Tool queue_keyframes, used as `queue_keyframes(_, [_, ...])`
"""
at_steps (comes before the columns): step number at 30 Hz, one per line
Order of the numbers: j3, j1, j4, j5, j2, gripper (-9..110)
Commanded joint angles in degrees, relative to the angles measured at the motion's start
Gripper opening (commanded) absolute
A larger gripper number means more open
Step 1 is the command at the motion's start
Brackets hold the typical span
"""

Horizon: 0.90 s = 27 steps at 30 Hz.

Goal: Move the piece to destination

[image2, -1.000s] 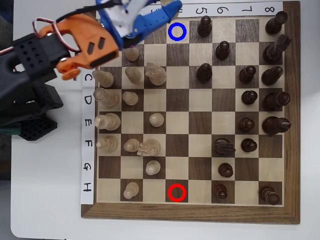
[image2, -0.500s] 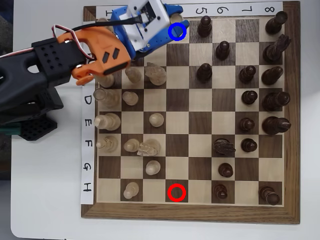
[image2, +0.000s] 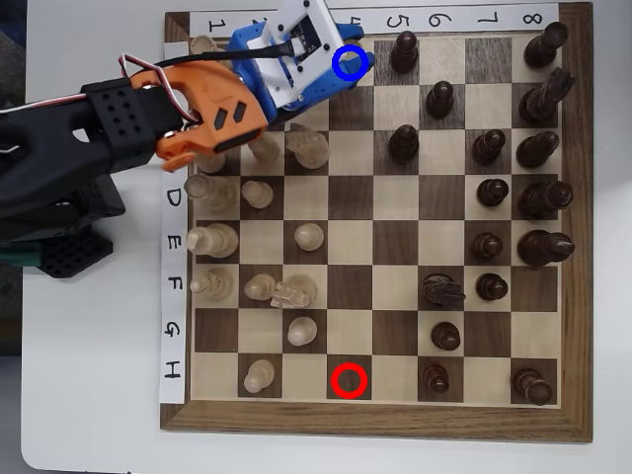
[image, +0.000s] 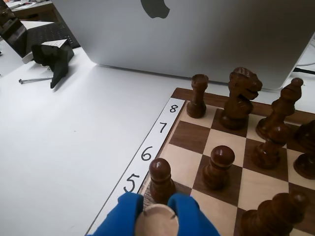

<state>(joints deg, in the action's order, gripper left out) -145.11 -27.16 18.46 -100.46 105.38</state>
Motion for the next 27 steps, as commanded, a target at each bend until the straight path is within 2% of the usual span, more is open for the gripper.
queue_keyframes(1, [1.1,-1.3,6.2,-2.3,-1.2,3])
queue_keyframes(27, [9.1,-3.6,4.3,-1.7,-5.3,4])
